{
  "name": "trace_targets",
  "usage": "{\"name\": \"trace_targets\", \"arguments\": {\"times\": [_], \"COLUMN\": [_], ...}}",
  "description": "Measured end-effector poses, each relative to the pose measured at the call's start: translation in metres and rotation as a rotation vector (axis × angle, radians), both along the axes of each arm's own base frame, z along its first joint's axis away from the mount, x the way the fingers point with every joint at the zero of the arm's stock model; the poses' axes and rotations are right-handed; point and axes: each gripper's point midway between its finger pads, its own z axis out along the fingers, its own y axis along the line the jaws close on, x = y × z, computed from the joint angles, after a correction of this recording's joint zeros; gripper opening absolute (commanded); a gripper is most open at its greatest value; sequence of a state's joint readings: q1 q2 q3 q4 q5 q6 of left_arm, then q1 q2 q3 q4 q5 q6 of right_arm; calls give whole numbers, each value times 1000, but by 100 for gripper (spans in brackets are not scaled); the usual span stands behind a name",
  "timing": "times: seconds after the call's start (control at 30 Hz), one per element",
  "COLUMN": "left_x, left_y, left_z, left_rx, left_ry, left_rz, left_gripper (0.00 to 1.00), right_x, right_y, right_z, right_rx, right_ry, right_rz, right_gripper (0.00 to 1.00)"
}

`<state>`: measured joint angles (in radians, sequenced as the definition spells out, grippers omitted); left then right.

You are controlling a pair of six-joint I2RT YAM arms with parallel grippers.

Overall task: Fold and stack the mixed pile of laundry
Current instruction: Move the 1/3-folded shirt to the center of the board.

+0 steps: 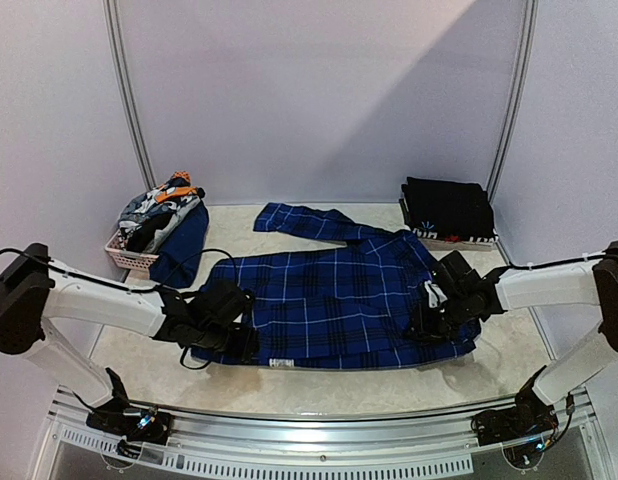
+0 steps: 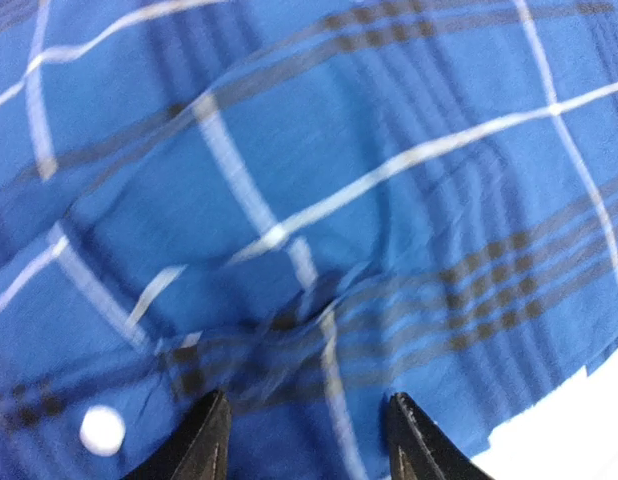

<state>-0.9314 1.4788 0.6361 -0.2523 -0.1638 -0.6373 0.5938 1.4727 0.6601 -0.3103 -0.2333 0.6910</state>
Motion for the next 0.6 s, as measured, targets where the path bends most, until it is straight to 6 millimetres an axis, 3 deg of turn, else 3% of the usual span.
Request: {"name": "trace_targets", "arguments": {"times": [0.1, 0.2, 0.47, 0.6], "left_x": [-4, -1, 39, 68], "left_y": [9, 13, 9, 19], "left_z": [8, 23, 65, 70], "left_rx": [22, 29, -7, -23], "left_ry": [0, -37, -189, -227], "left_rz": [-2, -3, 50, 109], "left_gripper": [60, 62, 63, 62], "right_x": [-7, -2, 51, 81], "right_y": [-7, -6, 15, 26], "right_z": [10, 28, 88, 97], "right_rx": [-18, -8, 38, 31], "right_ry": [1, -47, -286, -350], "right_rz": [1, 13, 25, 30], "right_gripper": [41, 44, 45, 45]}}
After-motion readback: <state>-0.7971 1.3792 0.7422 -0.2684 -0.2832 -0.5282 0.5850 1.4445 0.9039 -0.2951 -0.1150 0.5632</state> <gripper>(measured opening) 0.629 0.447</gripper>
